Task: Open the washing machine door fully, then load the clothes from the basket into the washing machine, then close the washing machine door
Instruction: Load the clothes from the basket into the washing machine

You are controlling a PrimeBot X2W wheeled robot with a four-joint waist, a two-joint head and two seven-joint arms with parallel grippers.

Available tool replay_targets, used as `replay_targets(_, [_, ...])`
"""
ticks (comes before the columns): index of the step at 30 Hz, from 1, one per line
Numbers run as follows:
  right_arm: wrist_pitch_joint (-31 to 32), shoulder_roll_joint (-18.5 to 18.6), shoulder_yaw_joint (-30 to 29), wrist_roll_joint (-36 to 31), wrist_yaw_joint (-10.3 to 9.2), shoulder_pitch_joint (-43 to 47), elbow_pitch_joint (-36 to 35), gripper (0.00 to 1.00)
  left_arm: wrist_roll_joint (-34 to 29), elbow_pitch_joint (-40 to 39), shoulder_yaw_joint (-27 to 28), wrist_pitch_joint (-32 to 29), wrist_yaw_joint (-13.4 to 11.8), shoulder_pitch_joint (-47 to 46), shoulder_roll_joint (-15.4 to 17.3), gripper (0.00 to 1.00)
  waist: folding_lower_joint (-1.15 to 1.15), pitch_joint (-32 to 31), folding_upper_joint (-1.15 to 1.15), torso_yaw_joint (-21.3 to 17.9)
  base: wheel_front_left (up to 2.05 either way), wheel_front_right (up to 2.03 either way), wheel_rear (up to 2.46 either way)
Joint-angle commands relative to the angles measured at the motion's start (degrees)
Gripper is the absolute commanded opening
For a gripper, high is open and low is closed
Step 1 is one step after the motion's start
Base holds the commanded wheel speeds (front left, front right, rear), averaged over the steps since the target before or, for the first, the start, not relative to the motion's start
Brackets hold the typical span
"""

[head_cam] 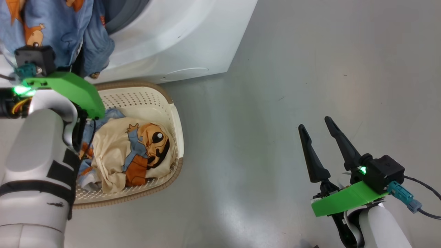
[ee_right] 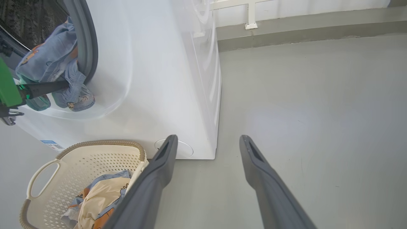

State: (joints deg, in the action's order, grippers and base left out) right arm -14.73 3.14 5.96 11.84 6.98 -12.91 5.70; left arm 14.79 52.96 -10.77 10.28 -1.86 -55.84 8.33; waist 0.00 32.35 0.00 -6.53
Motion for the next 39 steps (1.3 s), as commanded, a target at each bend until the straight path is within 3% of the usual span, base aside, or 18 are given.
replay_targets(1, [-0.27, -0.26, 1.5, 0.92, 0.51, 0.95, -0.84, 1.0, 0.14, -4.38, 1.39, -1.19, -0.73, -4.86, 2.77, 0.0, 0.0, -0.1, 0.0, -0.38, 0.0, 0.0, 0.0])
replay_targets(12, [-0.27, -0.26, 0.67, 1.93, 0.51, 1.96, -1.0, 1.0, 2.19, -16.97, 0.99, -14.58, 0.02, -1.58, 5.51, 0.0, 0.0, -0.03, 0.0, -0.82, 0.0, 0.0, 0.0])
replay_targets(25, [-0.27, -0.26, 0.79, 0.67, 0.51, 1.17, -0.76, 1.0, 3.82, -35.37, 1.1, -18.38, -2.98, 10.52, 5.28, 0.0, 0.0, -0.48, 0.0, 2.03, 0.0, 0.0, 0.0])
replay_targets(31, [-0.27, -0.26, 2.45, 0.9, 0.51, 1.0, -0.22, 1.0, 3.32, -32.85, 2.12, -16.8, -3.64, 8.13, 6.93, 0.0, 0.0, -0.72, 0.0, 0.51, 0.0, 0.0, 0.0])
replay_targets(39, [-0.27, -0.26, 3.98, 1.2, 0.51, 1.89, 0.12, 1.0, 2.25, -20.95, 2.84, -10.93, -2.46, 0.32, 9.64, 0.0, 0.0, -0.18, 0.0, -3.64, 0.0, 0.0, 0.0])
